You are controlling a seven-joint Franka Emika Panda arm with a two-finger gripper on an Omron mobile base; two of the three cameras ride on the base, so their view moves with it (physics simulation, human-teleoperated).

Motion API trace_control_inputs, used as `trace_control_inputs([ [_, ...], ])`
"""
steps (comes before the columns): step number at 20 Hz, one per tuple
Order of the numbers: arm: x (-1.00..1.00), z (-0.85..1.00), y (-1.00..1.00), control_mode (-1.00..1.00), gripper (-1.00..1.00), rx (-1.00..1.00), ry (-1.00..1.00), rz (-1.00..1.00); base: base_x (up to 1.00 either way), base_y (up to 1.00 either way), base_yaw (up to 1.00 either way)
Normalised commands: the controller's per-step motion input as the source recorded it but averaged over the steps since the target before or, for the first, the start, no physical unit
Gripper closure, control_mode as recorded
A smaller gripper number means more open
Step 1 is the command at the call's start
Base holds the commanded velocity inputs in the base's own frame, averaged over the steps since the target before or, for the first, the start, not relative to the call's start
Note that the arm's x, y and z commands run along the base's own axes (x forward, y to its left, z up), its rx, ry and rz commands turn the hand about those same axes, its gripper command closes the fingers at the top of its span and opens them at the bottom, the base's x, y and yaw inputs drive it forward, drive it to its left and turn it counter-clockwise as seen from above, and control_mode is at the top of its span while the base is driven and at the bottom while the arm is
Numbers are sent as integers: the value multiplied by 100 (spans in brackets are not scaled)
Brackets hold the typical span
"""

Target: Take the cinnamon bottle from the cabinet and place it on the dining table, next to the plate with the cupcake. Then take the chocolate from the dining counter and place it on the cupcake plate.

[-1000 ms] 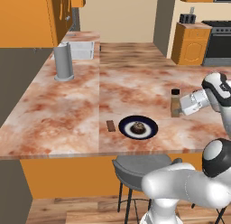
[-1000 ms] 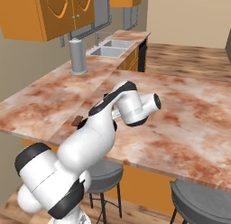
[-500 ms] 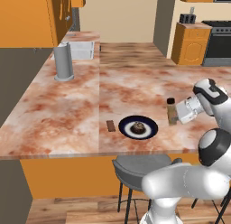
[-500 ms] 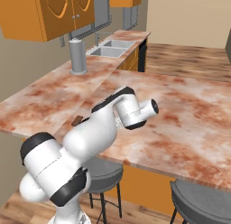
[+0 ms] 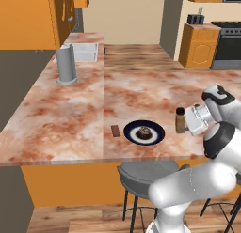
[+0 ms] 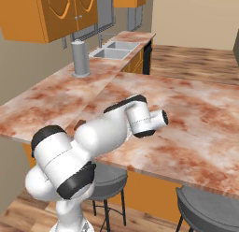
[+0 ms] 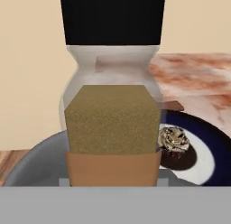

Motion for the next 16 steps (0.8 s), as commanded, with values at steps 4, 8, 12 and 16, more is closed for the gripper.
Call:
trace_control_inputs([
  [4,33,-21,-2,-100,100,6,-4,5,0,0,0],
  [8,45,-18,-8,-100,100,9,0,2,0,0,0],
  [12,31,-26,-3,-100,100,4,2,0,0,0,0],
  [16,27,-32,-11,-100,100,5,11,0,0,0,0],
])
